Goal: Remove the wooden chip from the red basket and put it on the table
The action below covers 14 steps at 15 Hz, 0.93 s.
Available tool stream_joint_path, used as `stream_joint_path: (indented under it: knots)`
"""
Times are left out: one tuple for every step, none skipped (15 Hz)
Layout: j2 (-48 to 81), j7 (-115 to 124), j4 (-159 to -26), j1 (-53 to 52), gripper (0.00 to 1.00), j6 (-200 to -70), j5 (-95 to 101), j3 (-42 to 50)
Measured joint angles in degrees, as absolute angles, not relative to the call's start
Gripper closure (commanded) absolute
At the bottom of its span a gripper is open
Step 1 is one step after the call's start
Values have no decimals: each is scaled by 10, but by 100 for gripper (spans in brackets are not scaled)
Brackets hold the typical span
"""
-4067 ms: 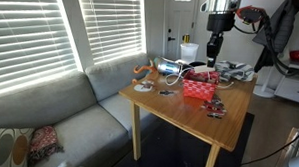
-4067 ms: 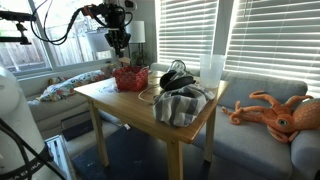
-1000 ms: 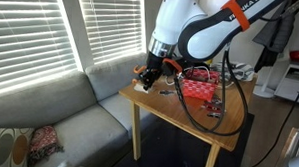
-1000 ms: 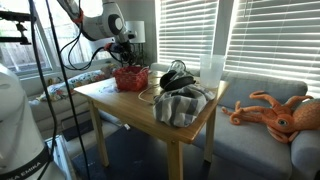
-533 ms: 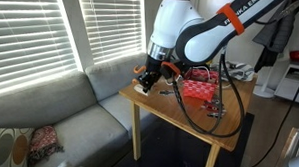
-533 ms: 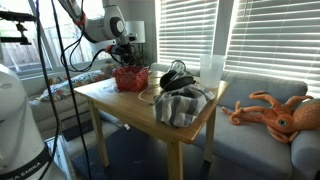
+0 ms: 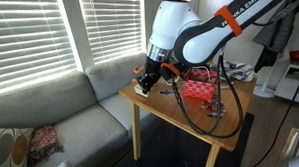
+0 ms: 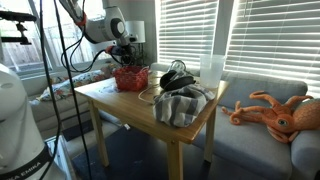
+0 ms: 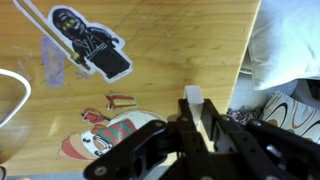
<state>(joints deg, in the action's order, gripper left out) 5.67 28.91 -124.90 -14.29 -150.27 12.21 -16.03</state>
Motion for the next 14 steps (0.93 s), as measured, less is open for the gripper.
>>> stream_joint_path:
  knots:
    - [57, 287, -1249, -143, 57, -1503, 122, -160]
    - [58, 284, -1249, -144, 51, -1503, 122, -159]
    - [58, 282, -1249, -144, 45, -1503, 122, -159]
    - [58, 280, -1249, -144, 38, -1503, 122, -159]
    - [58, 276, -1248, -145, 30, -1503, 121, -159]
    - [58, 272, -1246, -145, 23, -1503, 120, -159]
    - [58, 268, -1243, -146, 16, -1502, 117, -159]
    - [57, 264, -1240, -147, 9, -1500, 112, -160]
    - [53, 256, -1236, -148, 1, -1492, 101, -160]
    - [47, 244, -1232, -150, 0, -1476, 86, -161]
    - [37, 232, -1227, -151, 0, -1455, 71, -163]
    - [23, 221, -1224, -151, 0, -1430, 57, -163]
    - [7, 216, -1221, -151, 0, -1401, 47, -163]
    - [-12, 210, -1217, -151, 0, -1365, 39, -163]
